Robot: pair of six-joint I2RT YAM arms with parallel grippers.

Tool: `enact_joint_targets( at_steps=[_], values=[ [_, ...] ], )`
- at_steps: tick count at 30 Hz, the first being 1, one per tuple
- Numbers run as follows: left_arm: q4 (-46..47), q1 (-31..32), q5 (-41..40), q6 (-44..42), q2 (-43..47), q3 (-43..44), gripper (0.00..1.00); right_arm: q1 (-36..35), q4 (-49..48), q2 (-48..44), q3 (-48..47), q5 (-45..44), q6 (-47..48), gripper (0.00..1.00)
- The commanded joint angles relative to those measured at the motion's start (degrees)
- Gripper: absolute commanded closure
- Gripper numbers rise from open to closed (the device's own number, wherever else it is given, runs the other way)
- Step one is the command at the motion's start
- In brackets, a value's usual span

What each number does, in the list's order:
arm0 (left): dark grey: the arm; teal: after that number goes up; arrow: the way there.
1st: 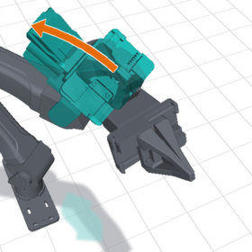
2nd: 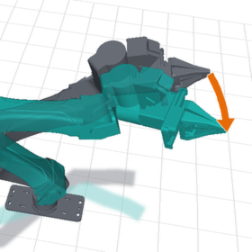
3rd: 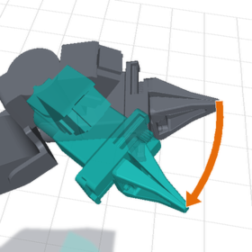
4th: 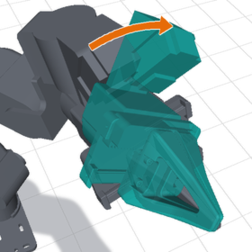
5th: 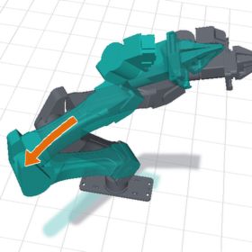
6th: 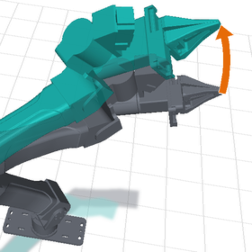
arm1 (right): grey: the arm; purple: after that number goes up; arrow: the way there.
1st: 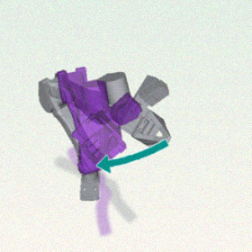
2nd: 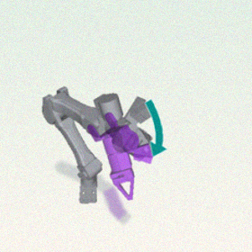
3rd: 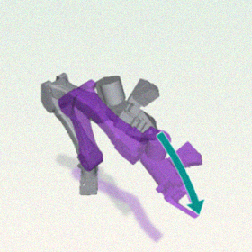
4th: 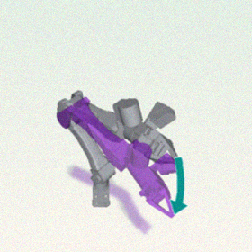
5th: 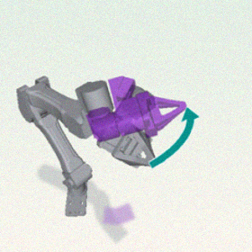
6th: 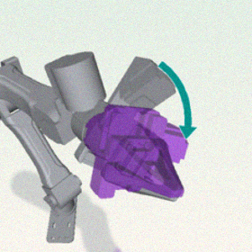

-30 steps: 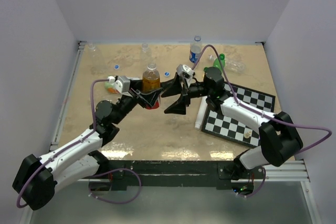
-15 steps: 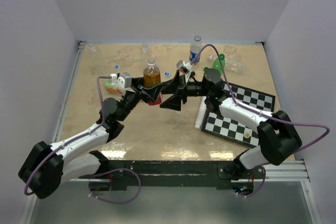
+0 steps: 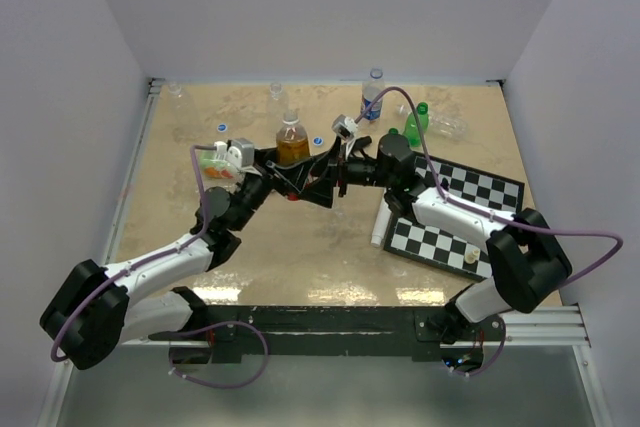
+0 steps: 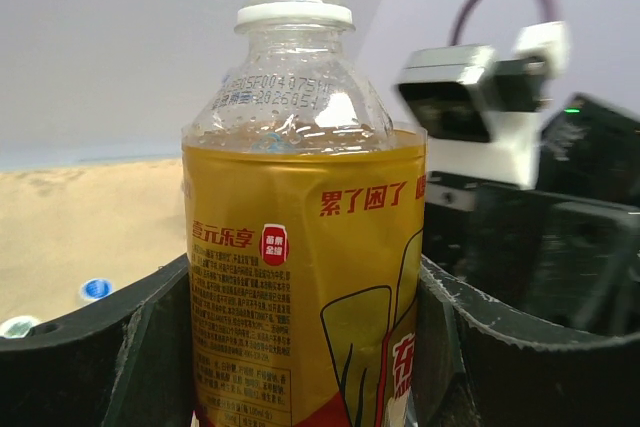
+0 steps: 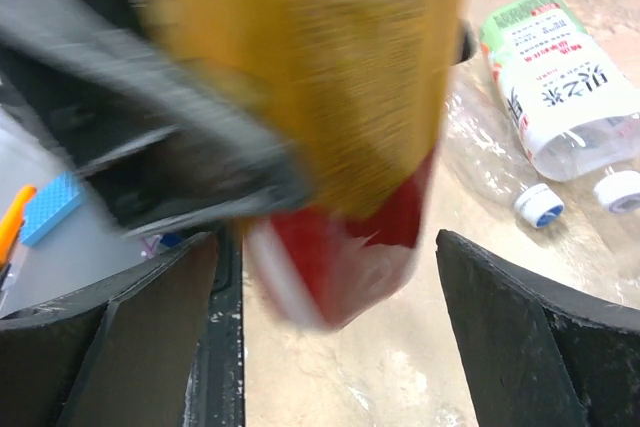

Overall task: Unscrew the bottle caps
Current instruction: Place the plastic bottle at the center of the board.

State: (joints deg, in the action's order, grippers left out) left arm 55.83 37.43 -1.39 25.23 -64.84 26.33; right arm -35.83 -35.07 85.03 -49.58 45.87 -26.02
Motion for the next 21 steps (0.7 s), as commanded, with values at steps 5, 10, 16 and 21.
enact_joint_targets(
  at_steps=[5,10,16,21],
  values=[
    [8.2,2.3,4.6,3.8,1.1,0.1,1.00,-0.8,2.8,0.6,-2.6,-5.3,4.7,0.02],
    [8.9,2.3,5.8,4.7,0.6,0.0,1.00,-0.8,-3.5,0.4,-1.0,1.1,0.2,0.08],
    [9.6,2.3,6.4,5.2,1.1,-0.5,0.99,-0.8,-6.7,0.3,-0.4,4.5,-1.6,0.51],
    [5.4,2.2,5.3,4.3,4.3,-0.8,0.67,-0.6,-5.9,0.4,-0.5,4.9,-0.1,0.72]
  ],
)
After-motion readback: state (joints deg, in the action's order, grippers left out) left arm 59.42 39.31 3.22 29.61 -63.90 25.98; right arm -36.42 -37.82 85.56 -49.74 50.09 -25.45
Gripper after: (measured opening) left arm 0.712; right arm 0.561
